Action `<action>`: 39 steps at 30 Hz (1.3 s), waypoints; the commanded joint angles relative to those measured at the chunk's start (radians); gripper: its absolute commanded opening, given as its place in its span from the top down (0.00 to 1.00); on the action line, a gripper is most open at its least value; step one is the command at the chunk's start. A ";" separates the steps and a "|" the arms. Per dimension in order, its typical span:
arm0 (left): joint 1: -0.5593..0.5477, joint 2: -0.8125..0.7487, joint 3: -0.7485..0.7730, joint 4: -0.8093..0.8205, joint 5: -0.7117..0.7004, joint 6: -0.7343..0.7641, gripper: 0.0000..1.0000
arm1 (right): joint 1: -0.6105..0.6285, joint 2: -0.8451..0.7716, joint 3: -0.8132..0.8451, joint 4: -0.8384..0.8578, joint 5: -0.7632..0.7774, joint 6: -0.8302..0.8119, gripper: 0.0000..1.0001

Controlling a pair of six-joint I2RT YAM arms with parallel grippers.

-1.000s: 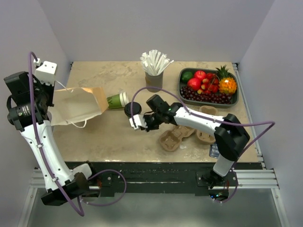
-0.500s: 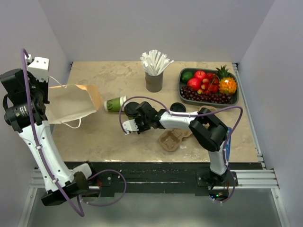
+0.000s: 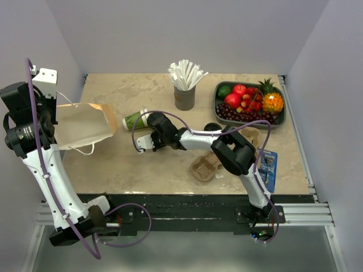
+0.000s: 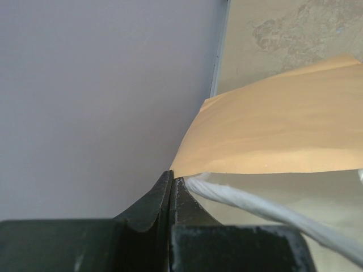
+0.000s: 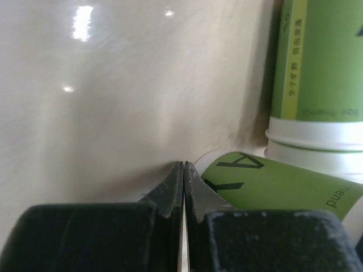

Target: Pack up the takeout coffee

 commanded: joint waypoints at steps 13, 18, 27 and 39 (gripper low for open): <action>0.005 0.019 0.050 0.044 -0.005 -0.012 1.00 | -0.083 0.201 0.259 0.004 0.080 -0.074 1.00; 0.004 0.022 0.056 0.035 0.050 0.008 1.00 | -0.082 0.107 0.209 -0.039 -0.038 -0.045 1.00; 0.005 -0.036 -0.070 -0.161 0.538 0.247 1.00 | -0.083 -0.332 0.066 -0.391 -0.369 0.366 0.78; -0.094 -0.064 -0.291 -0.034 0.674 0.068 1.00 | -0.091 -0.636 0.122 -0.452 -0.345 0.760 0.36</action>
